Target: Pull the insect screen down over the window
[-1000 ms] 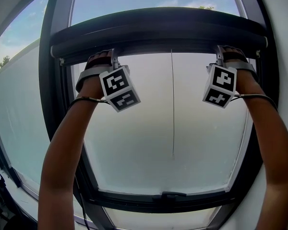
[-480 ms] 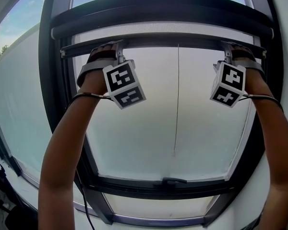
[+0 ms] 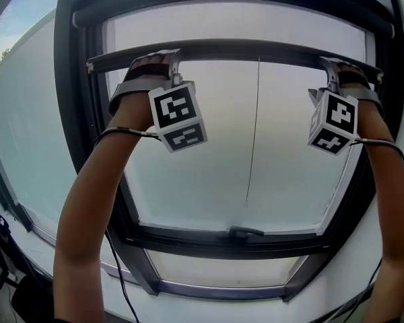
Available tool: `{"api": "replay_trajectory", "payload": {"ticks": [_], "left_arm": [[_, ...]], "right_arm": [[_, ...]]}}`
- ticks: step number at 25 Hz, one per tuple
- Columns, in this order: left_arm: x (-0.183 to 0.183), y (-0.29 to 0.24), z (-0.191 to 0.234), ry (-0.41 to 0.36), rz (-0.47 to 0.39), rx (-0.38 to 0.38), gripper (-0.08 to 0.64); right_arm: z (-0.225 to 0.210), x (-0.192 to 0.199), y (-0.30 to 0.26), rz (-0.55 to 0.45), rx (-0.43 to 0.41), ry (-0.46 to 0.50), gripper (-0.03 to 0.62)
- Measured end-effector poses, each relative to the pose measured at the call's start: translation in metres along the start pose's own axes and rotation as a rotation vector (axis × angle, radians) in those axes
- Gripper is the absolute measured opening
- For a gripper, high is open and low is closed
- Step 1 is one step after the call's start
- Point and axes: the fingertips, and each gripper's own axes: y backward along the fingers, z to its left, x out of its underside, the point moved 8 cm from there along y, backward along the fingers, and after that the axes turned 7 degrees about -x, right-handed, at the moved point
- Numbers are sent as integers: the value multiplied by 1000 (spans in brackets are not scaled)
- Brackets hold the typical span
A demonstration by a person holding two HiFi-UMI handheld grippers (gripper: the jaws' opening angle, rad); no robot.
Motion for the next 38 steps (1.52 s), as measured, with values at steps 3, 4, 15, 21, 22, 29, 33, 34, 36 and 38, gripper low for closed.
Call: {"api": "replay_trajectory", "payload": {"ticks": [3,4,15,21,22,29,33,34,36,38], "left_arm": [[3,6,-11,16,17,10,322],[2,6,-13,23,14,9,322],[7,35,-72,-16,-15,85,322],[3,47,-90,-1,-6,123,322],[3,49,-94,-1,-2,132,322],[4,63,-120,-11,7,195,321],[2,74,-122,3,7,253,309],[3,76,-122,3,4,269,304],[4,79,-121,0,-2,297,304],[4,82,-121,8,-6,322,302]], "right_arm": [[12,-4,0,-16,-24,-3,288],[14,-3,1,-16,-32,-2,288],[78,-7,14,-16,-54,-22,288],[98,-8,21,-11,-114,-54,288],[103,-8,22,-10,-123,-51,288],[134,-9,29,-27,-149,-54,288],[141,-9,36,-34,-183,-64,288],[142,-9,39,-33,-209,-66,288],[142,-10,43,-30,-272,-69,288],[141,-11,47,-29,-312,-64,288]]}}
